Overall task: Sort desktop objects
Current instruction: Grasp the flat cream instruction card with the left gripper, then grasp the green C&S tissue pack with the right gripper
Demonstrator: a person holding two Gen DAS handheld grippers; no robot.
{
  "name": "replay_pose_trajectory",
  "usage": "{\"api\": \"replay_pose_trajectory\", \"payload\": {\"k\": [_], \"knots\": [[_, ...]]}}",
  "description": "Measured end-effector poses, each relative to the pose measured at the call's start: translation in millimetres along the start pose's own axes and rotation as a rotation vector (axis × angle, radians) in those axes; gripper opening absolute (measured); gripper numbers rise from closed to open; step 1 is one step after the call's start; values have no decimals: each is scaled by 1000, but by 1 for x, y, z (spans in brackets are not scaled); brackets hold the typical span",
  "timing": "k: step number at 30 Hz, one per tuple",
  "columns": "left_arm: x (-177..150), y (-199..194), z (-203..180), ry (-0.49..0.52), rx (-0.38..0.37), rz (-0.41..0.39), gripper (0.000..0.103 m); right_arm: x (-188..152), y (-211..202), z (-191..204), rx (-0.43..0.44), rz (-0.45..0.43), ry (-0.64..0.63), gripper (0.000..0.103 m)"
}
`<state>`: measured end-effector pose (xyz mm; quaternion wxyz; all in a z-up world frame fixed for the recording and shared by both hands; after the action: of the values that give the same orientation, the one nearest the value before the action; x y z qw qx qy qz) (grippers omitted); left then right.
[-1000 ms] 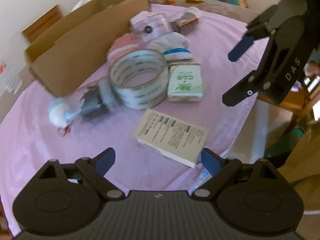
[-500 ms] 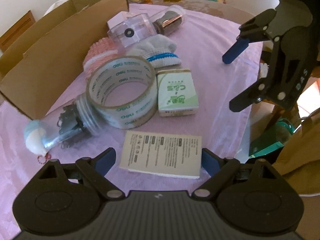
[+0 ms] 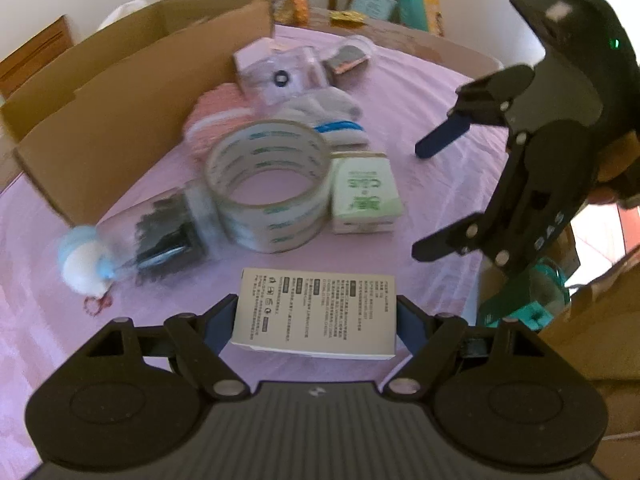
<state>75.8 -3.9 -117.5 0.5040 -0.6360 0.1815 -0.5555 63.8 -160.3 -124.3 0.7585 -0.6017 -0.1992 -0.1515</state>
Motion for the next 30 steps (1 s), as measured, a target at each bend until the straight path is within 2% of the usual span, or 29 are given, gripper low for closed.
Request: {"api": "replay_pose_trajectory", "payload": {"k": [8,14,26,30], "knots": [[-15,-13,14,-74,28,-22,81,14,19,25,-26,12,-110,103],[-22,-13,17,-112,38,-26,81,25,28,35,6,21,-162,103],[-22,-11,16,-142,39,-34,81,29,28,26,81,33,-272,103],[-19,-10,16,-148,41,-35,81,33,28,27,73,66,-283,103]]}}
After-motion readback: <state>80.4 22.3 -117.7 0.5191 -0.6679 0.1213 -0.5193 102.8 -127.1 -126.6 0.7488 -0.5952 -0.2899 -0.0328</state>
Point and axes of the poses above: each gripper's, at about its wrist camera, not at the fingertips, and y roughly the way its jaws point, z to its left, x to its top, the point moved 1 cm from there along y, roughly the way its jaws point, and after that the axes turned 15 degrees about y, right-handed, at the moved point
